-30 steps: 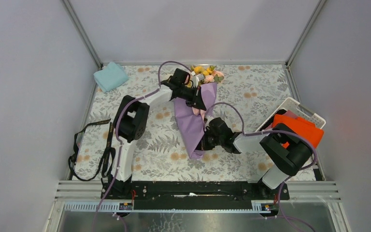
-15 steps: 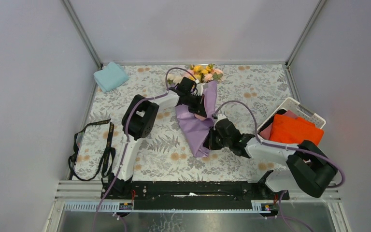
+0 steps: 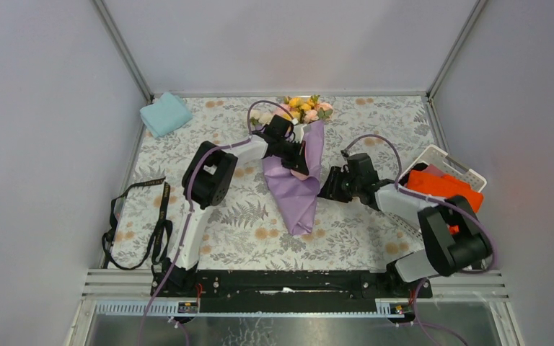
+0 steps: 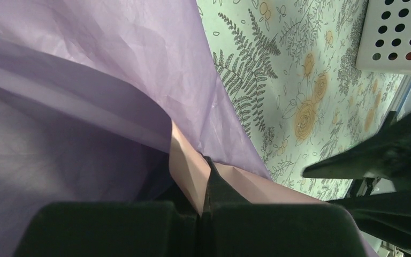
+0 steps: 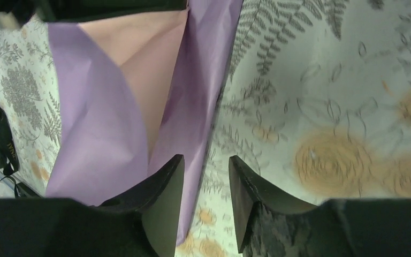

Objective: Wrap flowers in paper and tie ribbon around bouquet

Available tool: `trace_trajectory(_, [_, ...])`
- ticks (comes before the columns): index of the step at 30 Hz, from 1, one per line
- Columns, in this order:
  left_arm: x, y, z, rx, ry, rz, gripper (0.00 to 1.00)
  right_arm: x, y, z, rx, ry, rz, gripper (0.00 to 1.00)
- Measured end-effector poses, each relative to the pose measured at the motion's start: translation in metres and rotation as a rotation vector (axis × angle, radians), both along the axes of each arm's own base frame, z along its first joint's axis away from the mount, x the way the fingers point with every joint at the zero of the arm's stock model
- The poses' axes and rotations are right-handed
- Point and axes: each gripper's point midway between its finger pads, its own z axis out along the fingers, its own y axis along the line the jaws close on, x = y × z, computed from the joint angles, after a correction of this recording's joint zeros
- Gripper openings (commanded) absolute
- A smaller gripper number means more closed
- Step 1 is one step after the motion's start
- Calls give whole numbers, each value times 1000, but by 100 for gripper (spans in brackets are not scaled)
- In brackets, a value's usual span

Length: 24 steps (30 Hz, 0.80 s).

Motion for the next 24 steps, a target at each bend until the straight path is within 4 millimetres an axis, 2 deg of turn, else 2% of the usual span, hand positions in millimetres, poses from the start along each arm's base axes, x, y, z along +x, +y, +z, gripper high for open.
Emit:
trace_trajectory(2, [0,0,2,-2,-3,0,0,8,6,-11,25,33,19,36])
trace_trajectory(5, [1,0,7,-6,-12,3,0,11,17,-30,76,89,54,19])
trace_trajectory(6, [1,-1,10,-10,-13,5,0,14,21,-32,98,90,68,13])
trace_trajectory(9, [1,-3,19,-23,-11,11,0,22,36,-36,172,89,107,6])
trace_trajectory(12, [1,-13,38,-52,-32,1,0,24,46,-37,223,86,137,5])
trace_trajectory(16, [-4,-35,71,-105,-85,-38,0,26,52,-37,252,81,165,4])
trace_trajectory(18, [-5,-43,78,-122,-106,-51,0,26,52,-37,256,78,169,4])
trace_trajectory(20, [-5,-46,76,-121,-108,-55,0,26,52,-37,258,79,166,6])
trace_trajectory(24, [-5,-45,44,-81,-67,-45,0,25,43,-35,220,68,116,9])
